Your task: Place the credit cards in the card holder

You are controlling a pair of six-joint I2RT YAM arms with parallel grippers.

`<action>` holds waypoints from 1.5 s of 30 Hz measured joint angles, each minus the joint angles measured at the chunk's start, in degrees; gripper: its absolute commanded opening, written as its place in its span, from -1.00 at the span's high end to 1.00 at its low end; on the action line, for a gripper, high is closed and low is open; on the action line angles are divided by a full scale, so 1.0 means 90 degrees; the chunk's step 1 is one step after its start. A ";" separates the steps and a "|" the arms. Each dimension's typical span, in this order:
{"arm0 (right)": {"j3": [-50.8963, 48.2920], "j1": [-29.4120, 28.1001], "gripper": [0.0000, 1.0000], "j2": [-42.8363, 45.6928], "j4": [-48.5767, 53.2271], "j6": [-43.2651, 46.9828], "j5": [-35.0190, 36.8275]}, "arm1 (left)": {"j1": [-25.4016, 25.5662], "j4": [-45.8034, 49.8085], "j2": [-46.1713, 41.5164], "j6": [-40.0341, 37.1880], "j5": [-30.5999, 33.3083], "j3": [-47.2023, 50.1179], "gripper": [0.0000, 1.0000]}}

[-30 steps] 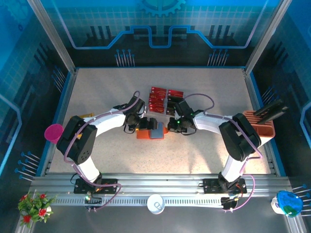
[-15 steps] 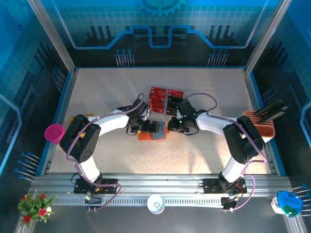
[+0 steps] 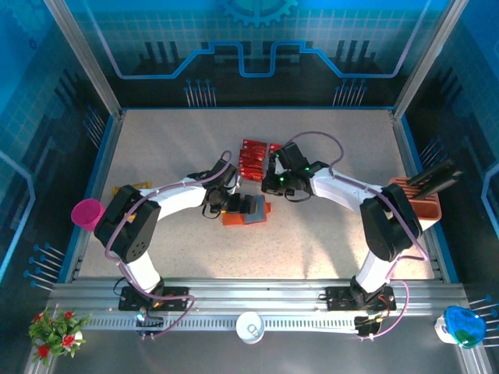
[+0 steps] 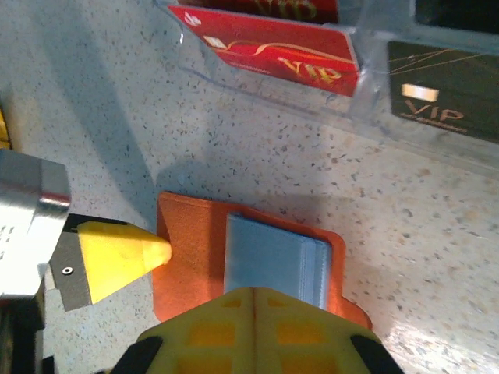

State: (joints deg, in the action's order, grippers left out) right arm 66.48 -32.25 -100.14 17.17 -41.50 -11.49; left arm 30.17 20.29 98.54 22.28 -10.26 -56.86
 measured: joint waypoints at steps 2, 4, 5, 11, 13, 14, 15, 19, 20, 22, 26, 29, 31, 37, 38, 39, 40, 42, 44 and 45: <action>0.0107 -0.0058 1.00 -0.0226 0.0002 0.0000 -0.0017 | 0.0005 0.0000 -0.0015 0.0000 0.0002 0.0007 -0.98; 0.0163 -0.0097 1.00 -0.0413 0.0032 0.0002 -0.0061 | 0.0007 0.0000 -0.0041 0.0000 0.0022 0.0010 -0.98; 0.0177 -0.0112 1.00 -0.0498 0.0036 0.0002 -0.0075 | 0.0010 -0.0002 -0.0053 0.0000 0.0024 0.0015 -0.99; 0.0204 -0.0119 1.00 -0.0903 0.0046 0.0056 -0.0117 | 0.0012 0.0002 -0.0090 -0.0024 0.0068 0.0015 -0.99; 0.0216 -0.0121 1.00 -0.1022 0.0049 0.0080 -0.0131 | 0.0012 0.0002 -0.0090 -0.0029 0.0100 0.0015 -0.99; 0.0216 -0.0121 1.00 -0.1071 0.0049 0.0097 -0.0131 | 0.0012 0.0005 -0.0090 -0.0036 0.0119 0.0015 -0.99; 0.0216 -0.0121 1.00 -0.1100 0.0049 0.0112 -0.0131 | 0.0012 0.0005 -0.0090 -0.0041 0.0141 0.0015 -0.99; 0.0206 -0.0121 1.00 -0.1129 0.0039 0.0119 -0.0160 | 0.0012 0.0005 -0.0090 -0.0044 0.0197 0.0015 -0.99; 0.0199 -0.0126 1.00 -0.1129 0.0022 0.0117 -0.0180 | 0.0012 0.0005 -0.0090 -0.0044 0.0214 0.0015 -0.98; 0.0177 -0.0141 1.00 -0.1144 -0.0010 0.0109 -0.0236 | 0.0012 0.0005 -0.0087 -0.0046 0.0236 0.0015 -0.99; 0.0095 -0.0236 1.00 -0.1197 -0.0172 -0.0010 -0.0323 | 0.0012 0.0005 -0.0085 -0.0046 0.0294 0.0015 -0.99; 0.0036 -0.0287 1.00 -0.1205 -0.0306 -0.0102 -0.0384 | 0.0012 0.0005 -0.0080 -0.0078 0.0355 0.0015 -0.99; -0.0002 -0.0291 1.00 -0.1205 -0.0379 -0.0151 -0.0420 | 0.0012 0.0005 -0.0056 -0.0143 0.0393 0.0015 -0.99; -0.0073 -0.0291 1.00 -0.1205 -0.0537 -0.0265 -0.0469 | 0.0012 0.0000 0.0083 -0.0270 0.0503 0.0015 -0.95; -0.0083 -0.0291 1.00 -0.1205 -0.0554 -0.0272 -0.0471 | 0.0012 0.0002 0.0100 -0.0311 0.0522 0.0012 -0.92; -0.0092 -0.0291 1.00 -0.1205 -0.0578 -0.0277 -0.0483 | 0.0012 0.0007 0.0109 -0.0333 0.0546 0.0010 -0.88; -0.0097 -0.0291 1.00 -0.1205 -0.0585 -0.0289 -0.0493 | 0.0012 0.0027 0.0129 -0.0364 0.0568 0.0002 -0.82; -0.0097 -0.0291 1.00 -0.1205 -0.0588 -0.0294 -0.0493 | 0.0012 0.0041 0.0168 -0.0415 0.0646 0.0000 -0.71; -0.0097 -0.0289 1.00 -0.1202 -0.0585 -0.0294 -0.0495 | 0.0012 0.0061 0.0185 -0.0495 0.0709 -0.0005 -0.60; -0.0097 -0.0287 1.00 -0.1202 -0.0588 -0.0294 -0.0498 | 0.0012 0.0073 0.0187 -0.0517 0.0738 -0.0002 -0.54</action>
State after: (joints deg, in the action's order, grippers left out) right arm 65.60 -34.83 -110.96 11.88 -44.14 -15.97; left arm 30.28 20.95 100.22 17.63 -3.62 -56.88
